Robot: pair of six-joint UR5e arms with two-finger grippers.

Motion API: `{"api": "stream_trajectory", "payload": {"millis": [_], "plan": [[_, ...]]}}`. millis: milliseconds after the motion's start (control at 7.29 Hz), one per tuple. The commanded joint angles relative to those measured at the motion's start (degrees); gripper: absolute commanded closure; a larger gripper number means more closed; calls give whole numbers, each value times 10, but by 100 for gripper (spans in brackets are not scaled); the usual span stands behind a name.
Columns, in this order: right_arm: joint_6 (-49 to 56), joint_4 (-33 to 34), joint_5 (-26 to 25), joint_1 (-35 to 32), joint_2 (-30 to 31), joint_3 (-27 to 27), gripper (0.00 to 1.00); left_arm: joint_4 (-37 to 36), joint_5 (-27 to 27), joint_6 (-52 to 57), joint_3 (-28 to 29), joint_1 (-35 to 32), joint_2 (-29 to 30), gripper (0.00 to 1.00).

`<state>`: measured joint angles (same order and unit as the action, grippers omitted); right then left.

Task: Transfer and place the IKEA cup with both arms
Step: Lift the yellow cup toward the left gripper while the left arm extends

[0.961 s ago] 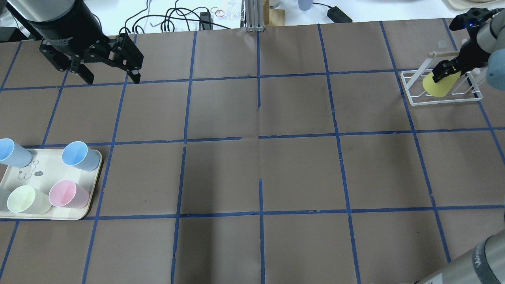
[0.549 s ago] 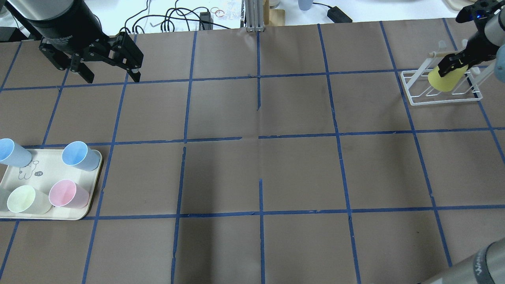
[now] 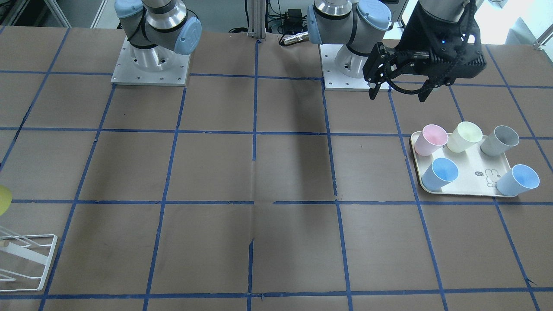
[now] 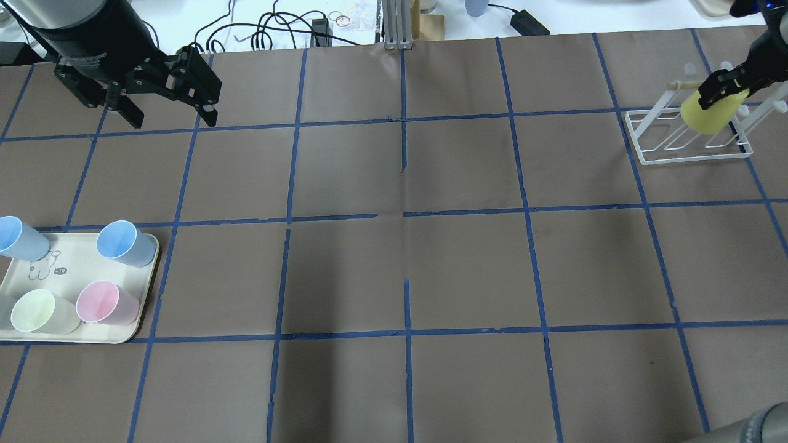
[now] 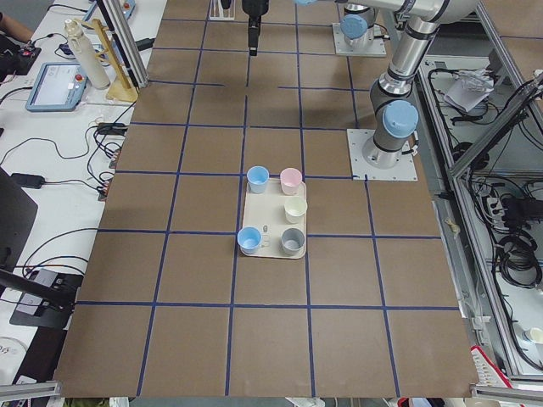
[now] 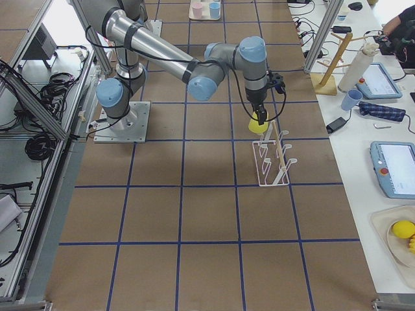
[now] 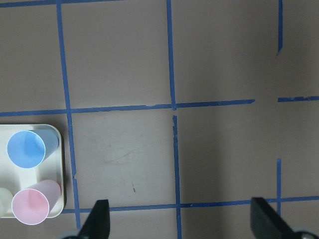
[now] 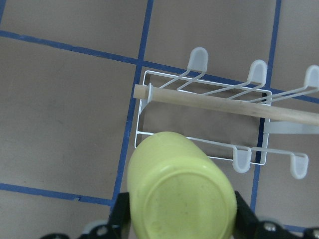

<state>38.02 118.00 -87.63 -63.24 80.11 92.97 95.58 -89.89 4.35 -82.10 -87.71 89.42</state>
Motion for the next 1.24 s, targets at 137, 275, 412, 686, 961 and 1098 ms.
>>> {"api": "stream_trajectory", "payload": {"millis": [137,275,412,686,961,1098], "plan": [[-121,-112,0,-85,78,0,100,-3,4,6,-5,10,-14,0],[-216,-122,5,-135,80,0,100,-20,4,6,-9,11,-18,0],[-301,-123,8,-193,79,-2,100,-27,9,5,-10,11,-21,0],[-459,-124,64,-306,76,-2,100,32,89,3,-10,24,-21,0],[-496,-144,239,-318,89,-3,100,94,237,48,-13,90,-10,0],[-506,-162,337,-318,89,-2,100,151,316,108,-27,138,-8,0]]}}
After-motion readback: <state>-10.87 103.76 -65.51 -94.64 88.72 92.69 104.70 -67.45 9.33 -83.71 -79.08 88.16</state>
